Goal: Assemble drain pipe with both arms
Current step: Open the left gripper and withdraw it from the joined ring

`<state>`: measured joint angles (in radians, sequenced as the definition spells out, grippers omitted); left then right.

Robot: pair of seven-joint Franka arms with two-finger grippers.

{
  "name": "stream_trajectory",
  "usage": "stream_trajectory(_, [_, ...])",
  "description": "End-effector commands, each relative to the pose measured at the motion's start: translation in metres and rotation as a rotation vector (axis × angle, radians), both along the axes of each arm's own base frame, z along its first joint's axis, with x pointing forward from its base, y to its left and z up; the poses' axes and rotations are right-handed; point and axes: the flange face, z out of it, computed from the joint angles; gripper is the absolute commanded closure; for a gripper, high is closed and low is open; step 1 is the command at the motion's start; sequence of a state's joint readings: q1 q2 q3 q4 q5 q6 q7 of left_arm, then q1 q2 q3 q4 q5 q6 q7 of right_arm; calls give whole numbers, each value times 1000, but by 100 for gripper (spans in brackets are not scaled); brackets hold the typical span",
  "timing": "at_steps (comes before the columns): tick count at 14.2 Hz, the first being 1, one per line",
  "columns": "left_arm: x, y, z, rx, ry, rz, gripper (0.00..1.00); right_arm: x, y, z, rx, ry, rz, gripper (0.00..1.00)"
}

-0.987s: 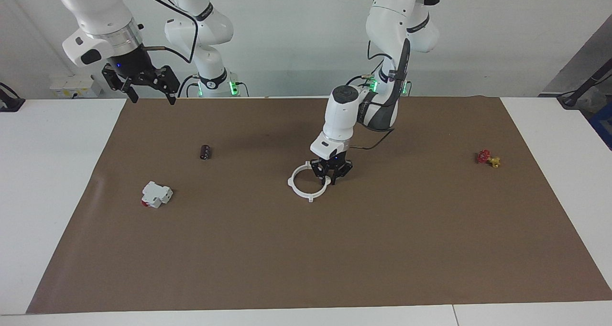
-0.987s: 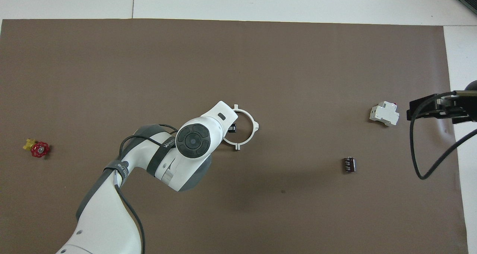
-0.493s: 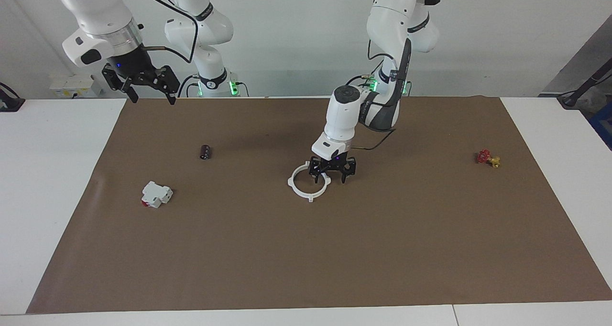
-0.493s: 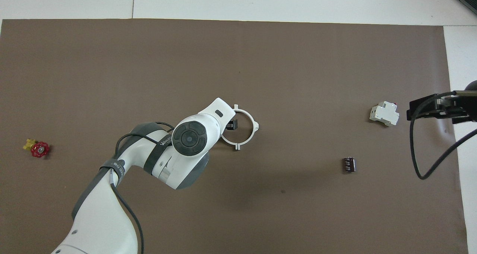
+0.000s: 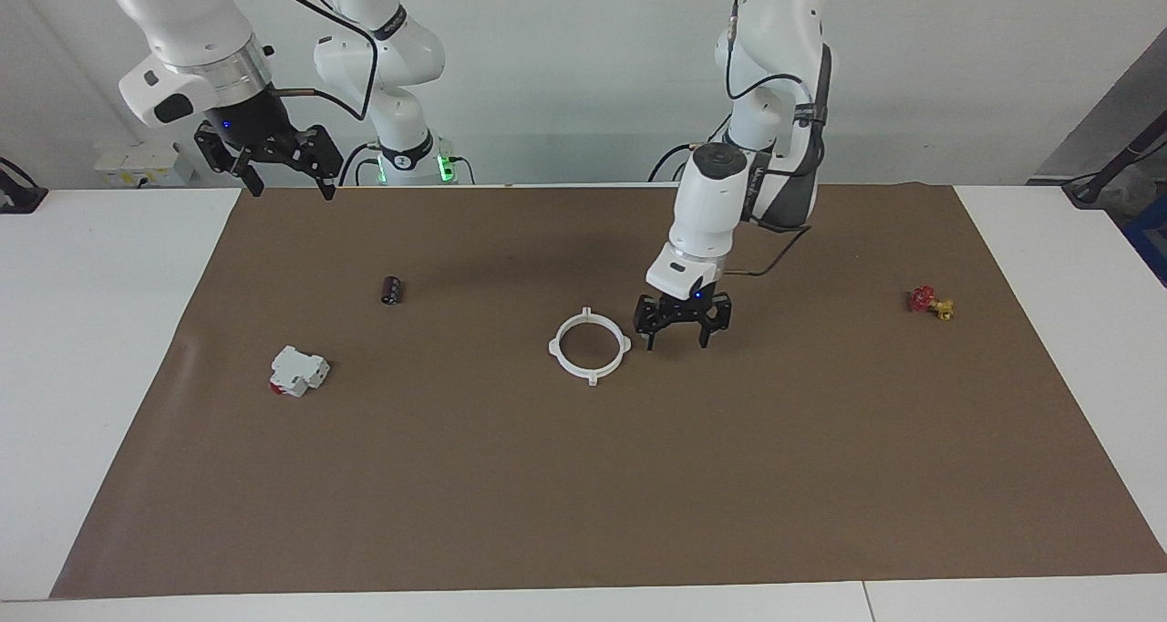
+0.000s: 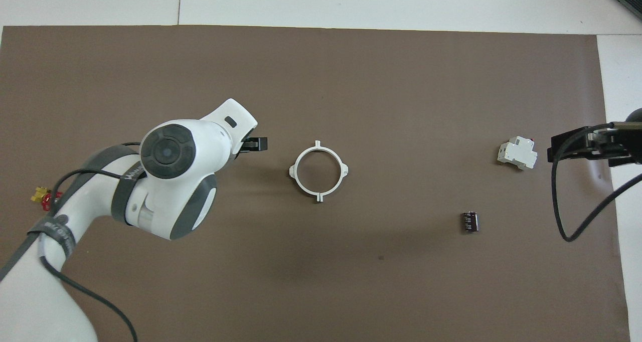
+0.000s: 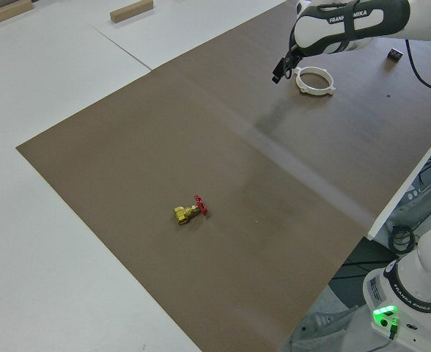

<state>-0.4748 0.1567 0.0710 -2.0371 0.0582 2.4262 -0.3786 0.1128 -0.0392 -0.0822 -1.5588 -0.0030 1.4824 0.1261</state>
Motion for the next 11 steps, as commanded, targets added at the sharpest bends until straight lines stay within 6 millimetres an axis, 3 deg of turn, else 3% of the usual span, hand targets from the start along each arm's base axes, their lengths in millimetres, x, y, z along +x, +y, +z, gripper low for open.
stream_trajectory(1, [1, 64, 35, 57, 26, -52, 0, -5, 0, 2, 23, 8, 23, 0])
stream_trajectory(3, [2, 104, 53, 81, 43, -87, 0, -5, 0, 2, 23, 8, 23, 0])
stream_trajectory(7, [3, 179, 112, 102, 96, -103, 0, -5, 0, 2, 23, 8, 23, 0])
stream_trajectory(11, [13, 229, 186, 43, 127, -161, 0, -5, 0, 2, 23, 8, 22, 0])
